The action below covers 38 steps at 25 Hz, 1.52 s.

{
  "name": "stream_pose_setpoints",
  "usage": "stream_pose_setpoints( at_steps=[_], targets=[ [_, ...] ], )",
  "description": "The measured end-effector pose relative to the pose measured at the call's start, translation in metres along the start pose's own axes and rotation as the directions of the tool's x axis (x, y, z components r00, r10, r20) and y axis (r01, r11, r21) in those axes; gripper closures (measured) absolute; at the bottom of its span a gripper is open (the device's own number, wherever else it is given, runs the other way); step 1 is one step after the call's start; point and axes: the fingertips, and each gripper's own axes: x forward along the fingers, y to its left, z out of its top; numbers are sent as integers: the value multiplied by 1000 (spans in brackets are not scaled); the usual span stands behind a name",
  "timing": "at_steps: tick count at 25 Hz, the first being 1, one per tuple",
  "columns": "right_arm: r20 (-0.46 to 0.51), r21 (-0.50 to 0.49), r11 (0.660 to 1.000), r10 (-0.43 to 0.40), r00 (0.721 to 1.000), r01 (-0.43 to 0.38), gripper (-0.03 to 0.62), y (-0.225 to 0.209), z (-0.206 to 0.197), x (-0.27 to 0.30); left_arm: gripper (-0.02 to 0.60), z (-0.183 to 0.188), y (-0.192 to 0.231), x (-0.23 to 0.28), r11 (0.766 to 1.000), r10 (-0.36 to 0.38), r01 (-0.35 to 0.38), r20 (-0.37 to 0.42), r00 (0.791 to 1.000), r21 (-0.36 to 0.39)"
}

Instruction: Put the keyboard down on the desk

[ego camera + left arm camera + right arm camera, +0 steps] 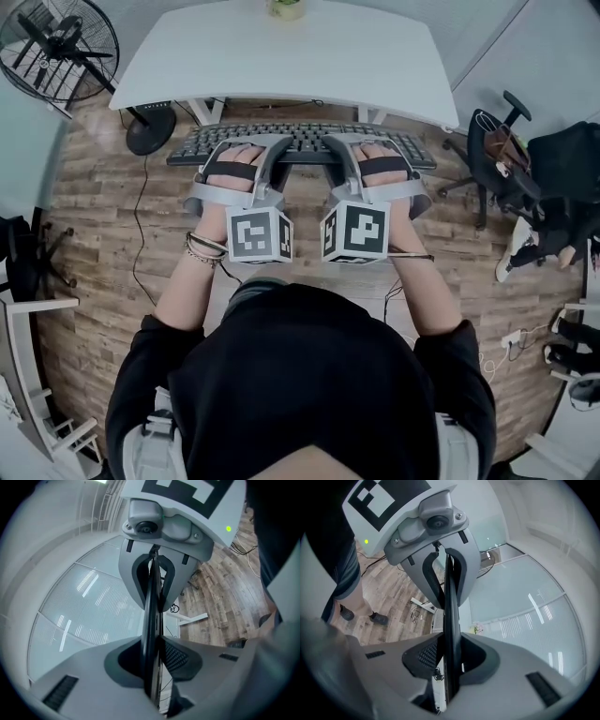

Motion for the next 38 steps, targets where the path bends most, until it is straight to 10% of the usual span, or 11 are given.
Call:
stream_pose_setpoints(
  at_steps=[38],
  targets=[
    [-75,55,998,15,997,-11,499,-92,-44,188,474,-81,88,181,998,-60,59,82,995,22]
  ],
)
